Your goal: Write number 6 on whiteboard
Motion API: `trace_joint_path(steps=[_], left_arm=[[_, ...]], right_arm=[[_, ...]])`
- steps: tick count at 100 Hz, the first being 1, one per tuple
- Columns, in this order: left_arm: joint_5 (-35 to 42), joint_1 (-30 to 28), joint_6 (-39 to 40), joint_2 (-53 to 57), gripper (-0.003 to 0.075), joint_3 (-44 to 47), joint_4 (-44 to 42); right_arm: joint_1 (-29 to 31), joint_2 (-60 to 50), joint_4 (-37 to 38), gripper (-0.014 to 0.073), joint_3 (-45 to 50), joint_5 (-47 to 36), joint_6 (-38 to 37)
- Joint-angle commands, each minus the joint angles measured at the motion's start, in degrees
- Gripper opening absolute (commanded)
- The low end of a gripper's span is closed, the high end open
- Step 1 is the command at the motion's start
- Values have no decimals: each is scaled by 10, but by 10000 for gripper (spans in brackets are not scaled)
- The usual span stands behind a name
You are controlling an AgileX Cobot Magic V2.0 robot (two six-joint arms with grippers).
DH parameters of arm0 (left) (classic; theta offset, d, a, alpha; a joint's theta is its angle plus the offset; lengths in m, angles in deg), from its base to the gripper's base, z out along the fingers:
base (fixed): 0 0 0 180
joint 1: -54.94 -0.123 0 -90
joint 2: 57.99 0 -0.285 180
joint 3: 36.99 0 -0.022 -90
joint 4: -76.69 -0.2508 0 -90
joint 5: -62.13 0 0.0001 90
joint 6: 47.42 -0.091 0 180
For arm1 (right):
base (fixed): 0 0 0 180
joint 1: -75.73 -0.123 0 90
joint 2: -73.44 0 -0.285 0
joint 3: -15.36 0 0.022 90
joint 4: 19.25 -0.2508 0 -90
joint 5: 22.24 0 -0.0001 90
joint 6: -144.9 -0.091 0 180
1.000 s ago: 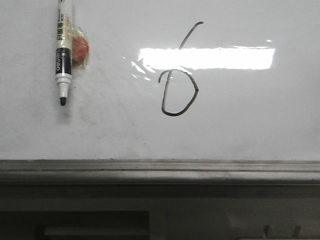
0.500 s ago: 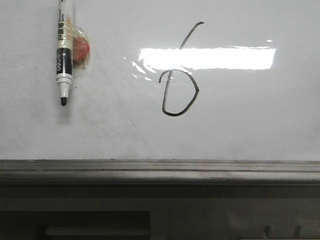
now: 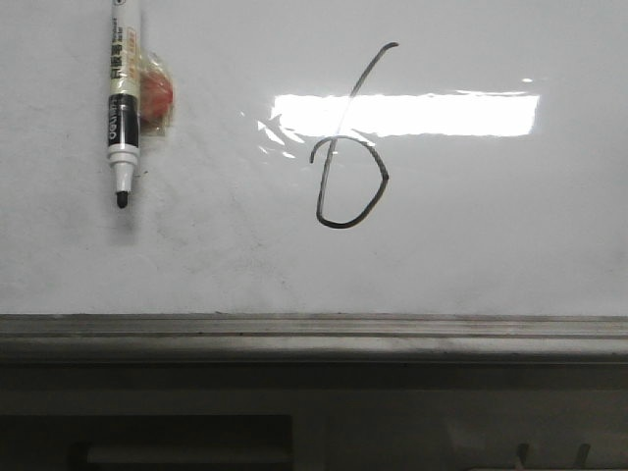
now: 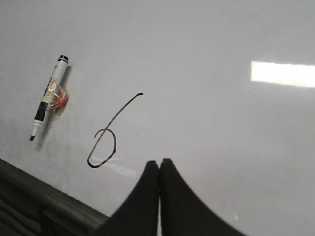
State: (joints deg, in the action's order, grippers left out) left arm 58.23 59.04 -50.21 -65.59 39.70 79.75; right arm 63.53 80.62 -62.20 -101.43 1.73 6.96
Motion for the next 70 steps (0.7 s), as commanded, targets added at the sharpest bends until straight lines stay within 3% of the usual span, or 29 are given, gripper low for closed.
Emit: trace_joint_path(steps=[1, 70], left_arm=[[27, -7, 7, 19, -20, 29, -1], [20, -23, 7, 19, -20, 29, 0]], right_arm=[[4, -5, -14, -65, -15, -38, 5], [4, -5, -14, -65, -15, -38, 5]])
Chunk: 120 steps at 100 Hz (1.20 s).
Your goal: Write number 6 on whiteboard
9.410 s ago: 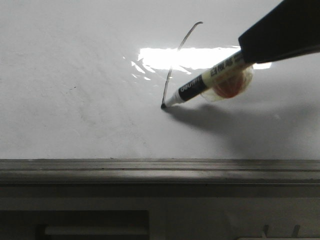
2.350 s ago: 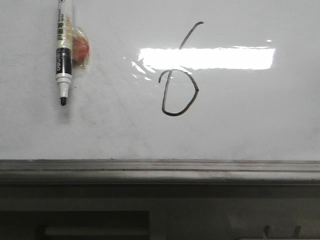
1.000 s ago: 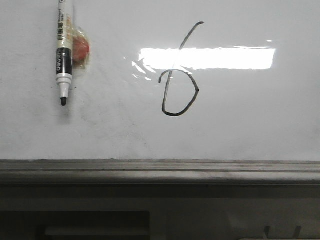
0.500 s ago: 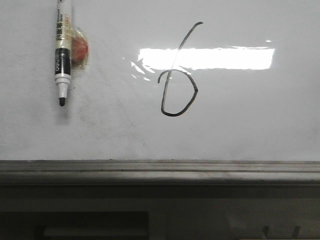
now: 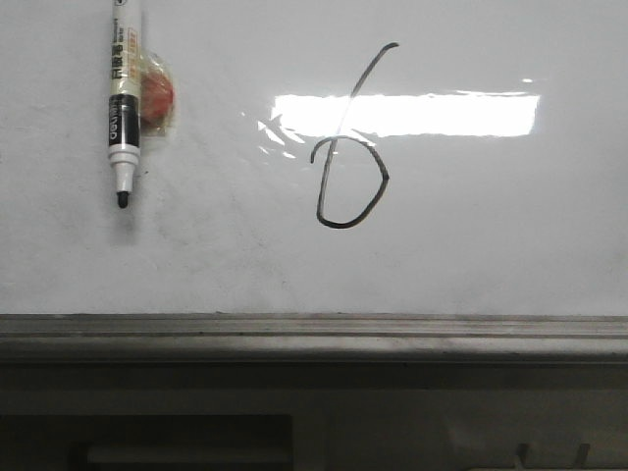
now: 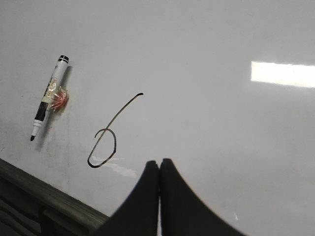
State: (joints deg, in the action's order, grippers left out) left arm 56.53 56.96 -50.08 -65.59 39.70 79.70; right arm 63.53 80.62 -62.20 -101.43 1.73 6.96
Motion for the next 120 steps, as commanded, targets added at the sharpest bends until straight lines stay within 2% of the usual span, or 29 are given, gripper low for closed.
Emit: trace_joint_path(steps=[1, 91, 98, 103, 120], left_arm=[[37, -2, 5, 19, -20, 29, 0], [36, -2, 5, 19, -20, 28, 0], [36, -2, 5, 19, -20, 28, 0], [36, -2, 5, 19, -20, 28, 0], [36, -2, 5, 19, -20, 28, 0]], right_arm=[[4, -5, -14, -65, -15, -38, 5], [4, -5, -10, -65, -15, -39, 5], [4, -5, 71, -65, -15, -45, 3], [7, -5, 132, -65, -13, -56, -25], [43, -5, 352, -65, 36, -168, -230]])
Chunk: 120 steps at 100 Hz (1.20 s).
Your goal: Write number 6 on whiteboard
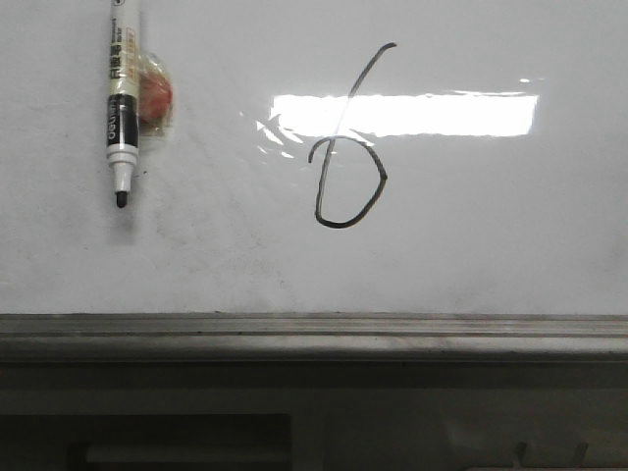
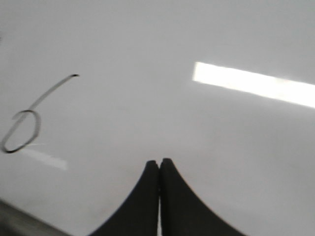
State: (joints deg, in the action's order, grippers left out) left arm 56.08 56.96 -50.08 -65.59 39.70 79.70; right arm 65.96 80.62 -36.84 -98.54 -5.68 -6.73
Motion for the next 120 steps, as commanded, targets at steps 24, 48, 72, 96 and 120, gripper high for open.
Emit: trace_joint_path(steps=[24, 48, 72, 96, 120], left_arm=[[41, -2, 5, 19, -20, 28, 0], [41, -2, 5, 19, -20, 28, 0], [41, -2, 5, 19, -20, 28, 0], [41, -2, 5, 19, -20, 28, 0], [41, -2, 5, 19, -20, 28, 0]], right_arm=[[76, -10, 155, -65, 103, -170, -124], [80, -10, 171, -65, 130, -183, -121], [82, -10, 171, -65, 129, -187, -120], [82, -10, 171, -65, 129, -188, -120], [82, -10, 171, -65, 129, -188, -120]])
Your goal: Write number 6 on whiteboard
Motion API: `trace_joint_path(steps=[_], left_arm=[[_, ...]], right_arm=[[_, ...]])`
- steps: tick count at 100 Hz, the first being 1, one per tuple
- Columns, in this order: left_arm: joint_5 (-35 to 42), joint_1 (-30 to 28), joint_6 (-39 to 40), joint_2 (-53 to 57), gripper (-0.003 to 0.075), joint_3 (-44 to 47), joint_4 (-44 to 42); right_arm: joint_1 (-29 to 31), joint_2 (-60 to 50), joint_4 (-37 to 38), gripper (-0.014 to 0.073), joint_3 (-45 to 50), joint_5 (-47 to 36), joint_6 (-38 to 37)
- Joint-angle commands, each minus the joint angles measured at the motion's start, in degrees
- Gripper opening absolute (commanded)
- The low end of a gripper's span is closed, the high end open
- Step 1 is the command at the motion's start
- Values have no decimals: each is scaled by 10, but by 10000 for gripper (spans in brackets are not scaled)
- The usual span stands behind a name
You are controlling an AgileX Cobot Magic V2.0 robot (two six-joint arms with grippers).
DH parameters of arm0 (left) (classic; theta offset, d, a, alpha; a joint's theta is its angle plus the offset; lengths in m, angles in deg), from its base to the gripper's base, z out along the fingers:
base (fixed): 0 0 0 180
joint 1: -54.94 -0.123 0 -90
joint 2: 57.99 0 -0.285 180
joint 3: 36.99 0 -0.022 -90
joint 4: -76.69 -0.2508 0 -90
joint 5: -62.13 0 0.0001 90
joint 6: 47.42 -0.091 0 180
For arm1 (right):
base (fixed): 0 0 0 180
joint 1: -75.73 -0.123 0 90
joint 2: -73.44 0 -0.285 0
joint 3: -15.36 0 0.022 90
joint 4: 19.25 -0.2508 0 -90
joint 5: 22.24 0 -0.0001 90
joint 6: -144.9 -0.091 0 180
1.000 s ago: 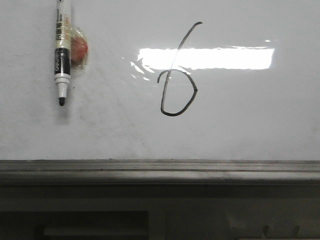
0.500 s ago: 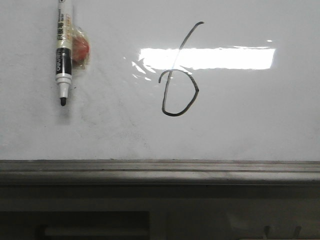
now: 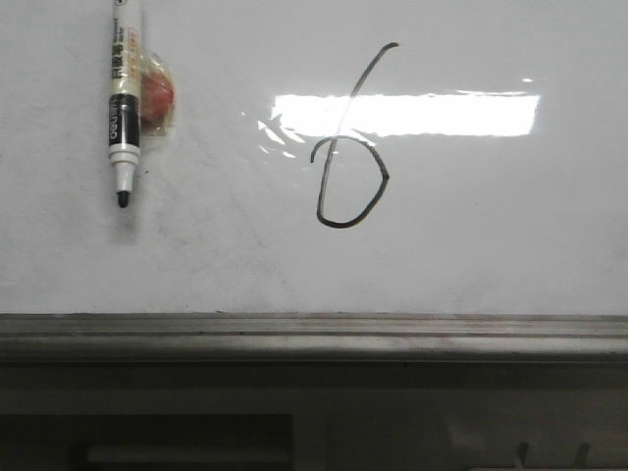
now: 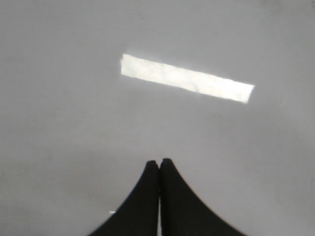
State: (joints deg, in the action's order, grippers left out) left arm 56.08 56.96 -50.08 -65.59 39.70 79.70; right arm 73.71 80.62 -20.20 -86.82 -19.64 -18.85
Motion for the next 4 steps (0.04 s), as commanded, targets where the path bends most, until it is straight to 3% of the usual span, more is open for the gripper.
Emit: trace_joint_path(steps=[1, 4], left_arm=[[41, -2, 5, 19, -20, 28, 0], [41, -2, 5, 19, -20, 28, 0]], right_arm=[[4, -10, 5, -65, 12, -48, 1], [4, -10, 5, -65, 12, -48, 1]])
